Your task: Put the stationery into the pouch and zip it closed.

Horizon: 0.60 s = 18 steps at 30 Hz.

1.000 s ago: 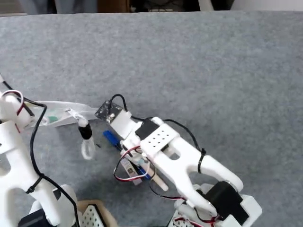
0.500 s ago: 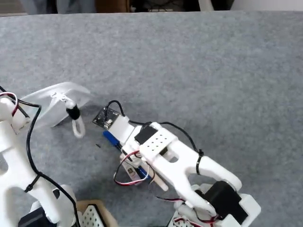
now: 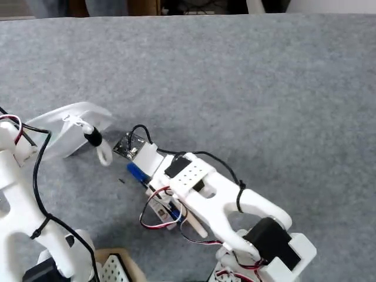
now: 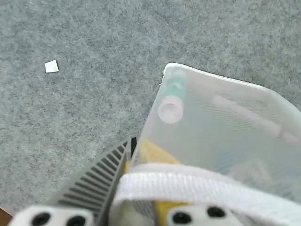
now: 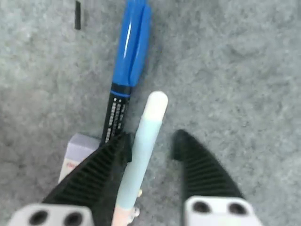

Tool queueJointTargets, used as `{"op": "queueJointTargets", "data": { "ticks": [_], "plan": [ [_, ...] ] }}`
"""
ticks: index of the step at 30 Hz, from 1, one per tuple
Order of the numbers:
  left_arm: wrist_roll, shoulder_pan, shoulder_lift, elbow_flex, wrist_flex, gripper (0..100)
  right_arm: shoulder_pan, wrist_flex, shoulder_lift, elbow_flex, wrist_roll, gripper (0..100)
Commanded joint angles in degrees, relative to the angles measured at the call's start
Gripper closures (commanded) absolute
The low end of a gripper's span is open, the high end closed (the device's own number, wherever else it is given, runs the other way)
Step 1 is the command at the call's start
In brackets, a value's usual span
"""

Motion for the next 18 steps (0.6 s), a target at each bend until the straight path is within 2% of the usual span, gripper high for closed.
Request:
{"op": "queueJointTargets", "data": {
  "ticks": [1, 8, 13, 18],
  "plan": [
    [0.09, -0.57, 0.44, -0.92, 0.09, 97, -0.26, -1.67, 0.13, -0.13, -0.18, 91.7],
    [0.09, -0.57, 0.44, -0.75, 0.09, 97, 0.70, -1.67, -0.40, -0.31, -1.85, 92.3],
    [0.00, -0.04, 0.44, -0.66, 0.09, 97, 9.32, -1.05, -0.84, -4.26, -3.08, 97.2],
    [0.00, 5.49, 0.35, -1.19, 0.18, 97, 16.70, -1.05, -8.66, -6.55, -2.64, 98.0]
  ]
}}
